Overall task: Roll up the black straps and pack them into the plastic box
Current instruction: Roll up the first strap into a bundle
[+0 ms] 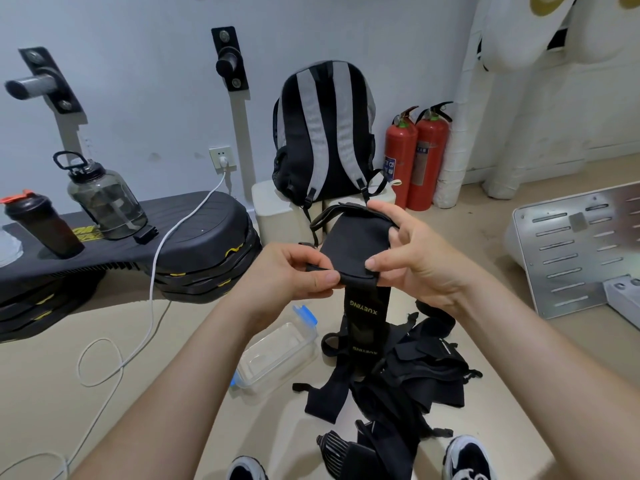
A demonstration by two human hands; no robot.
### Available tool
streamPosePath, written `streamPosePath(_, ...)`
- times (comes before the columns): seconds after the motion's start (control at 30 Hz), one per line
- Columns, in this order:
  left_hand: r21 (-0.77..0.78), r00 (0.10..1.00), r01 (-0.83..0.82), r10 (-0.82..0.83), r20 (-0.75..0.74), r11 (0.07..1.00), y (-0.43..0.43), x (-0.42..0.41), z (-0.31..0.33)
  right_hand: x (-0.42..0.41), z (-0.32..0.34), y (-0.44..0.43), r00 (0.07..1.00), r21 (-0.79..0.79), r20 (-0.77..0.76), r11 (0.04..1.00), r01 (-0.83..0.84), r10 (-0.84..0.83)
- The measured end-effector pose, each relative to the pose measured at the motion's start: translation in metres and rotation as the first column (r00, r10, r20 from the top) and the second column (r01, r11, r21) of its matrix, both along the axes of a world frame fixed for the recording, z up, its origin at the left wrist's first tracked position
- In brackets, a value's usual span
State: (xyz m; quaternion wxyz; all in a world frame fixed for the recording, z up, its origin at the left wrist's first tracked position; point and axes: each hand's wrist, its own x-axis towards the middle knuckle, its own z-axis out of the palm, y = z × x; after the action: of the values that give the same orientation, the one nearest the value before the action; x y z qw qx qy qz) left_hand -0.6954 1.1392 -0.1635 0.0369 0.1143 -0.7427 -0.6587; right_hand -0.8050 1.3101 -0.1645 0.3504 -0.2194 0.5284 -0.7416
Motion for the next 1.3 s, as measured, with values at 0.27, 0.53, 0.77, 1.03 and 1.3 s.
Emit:
streamPosePath(0.27,0.055,0.986,-0.151,0.147,0.073,0.987,0.014,-0.006,-0.003,0.001,-0.009,-0.003,0.992,0.078,-0.122,0.996,-0.033,0.043)
streamPosePath(0.53,0.147,0.989,-0.138,0.128,0.080,0.979,0.021,-0.005,-0.003,0.005,-0.008,-0.003,0.953,0.197,-0.293,0.980,-0.019,0.077)
streamPosePath(0.77,0.142,0.996,0.054,-0.042,-0.084,0.988,0.009,0.004,0.002,0.001,-0.002,0.002,0.997,0.004,-0.071,1.000,-0.002,0.003)
streamPosePath(1.03,0.079,0.991,-0.065,0.073,-0.109,0.995,0.012,0.000,-0.005,0.010,-0.003,-0.003,0.998,-0.053,0.012,0.997,0.056,-0.055)
streamPosePath(1.3,0.098,0.957,-0.251,0.262,-0.125,0.963,0.022,-0.005,-0.010,0.013,-0.004,-0.006,0.999,-0.034,0.002,0.998,0.045,-0.045)
